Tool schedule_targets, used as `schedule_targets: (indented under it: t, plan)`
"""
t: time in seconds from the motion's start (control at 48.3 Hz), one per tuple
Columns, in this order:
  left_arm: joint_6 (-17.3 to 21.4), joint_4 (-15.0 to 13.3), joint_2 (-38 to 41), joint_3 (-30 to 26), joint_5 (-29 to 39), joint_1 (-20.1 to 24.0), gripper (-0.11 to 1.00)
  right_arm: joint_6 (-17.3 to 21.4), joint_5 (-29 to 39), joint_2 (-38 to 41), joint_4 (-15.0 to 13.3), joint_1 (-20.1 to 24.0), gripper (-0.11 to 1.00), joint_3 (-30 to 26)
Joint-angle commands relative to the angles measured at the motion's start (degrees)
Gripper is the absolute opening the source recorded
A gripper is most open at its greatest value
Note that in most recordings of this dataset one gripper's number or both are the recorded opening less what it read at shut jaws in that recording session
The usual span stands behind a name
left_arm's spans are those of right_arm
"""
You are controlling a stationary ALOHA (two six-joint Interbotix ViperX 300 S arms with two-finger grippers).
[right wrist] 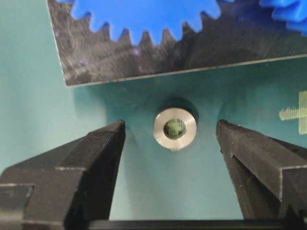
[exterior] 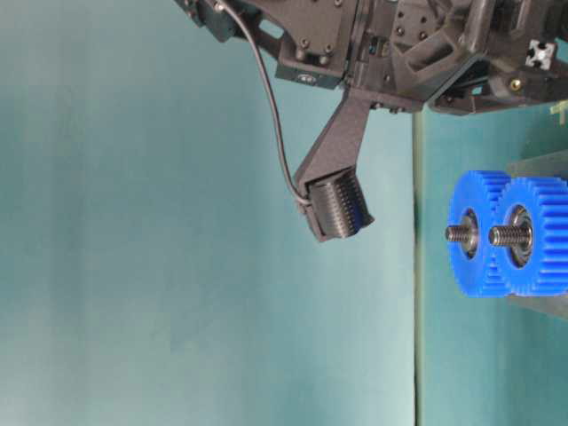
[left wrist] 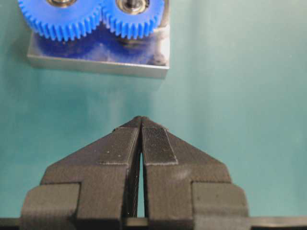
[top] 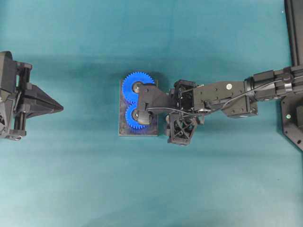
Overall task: Insert the washer onto the shaft.
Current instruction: 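Move the right gripper to the lower silver washer and grasp it, then lift the washer and carry it over the lower blue gear's shaft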
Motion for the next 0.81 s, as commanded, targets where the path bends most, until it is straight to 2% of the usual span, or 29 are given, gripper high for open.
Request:
schedule_targets:
  t: [0.0, 0.165, 0.393, 0.621, 0.703, 0.786]
  plan:
    - [0.00, 0.09, 0.00, -0.70, -0.44, 0.09, 0.00, 0.79, -0.35, -0.70, 0.00, 0.18, 0.80, -0.26]
    - [-0.09, 0.09, 0.09, -0.79, -0.44, 0.09, 0.00, 0.79, -0.35, -0.26, 0.00, 0.18, 0.76, -0.26]
    - [-0.09, 0.09, 0.09, -0.88, -0.44, 0.09, 0.00, 0.70, -1.23, 0.00, -0.09, 0.26, 0.61, -0.26]
    - [-0.09, 0.09, 0.09, -0.88, -0.53, 0.09, 0.00, 0.88, -0.53, 0.18, 0.00, 0.26, 0.54, -0.35]
    - [-0.09, 0.18, 0.09, -0.97, -0.44, 0.09, 0.00, 0.88, 0.53, 0.18, 0.00, 0.26, 0.46, -0.35]
    - [-0.09, 0.18, 0.09, -0.97, -0.53, 0.09, 0.00, 0.88, 1.32, 0.26, -0.09, 0.09, 0.32, -0.35]
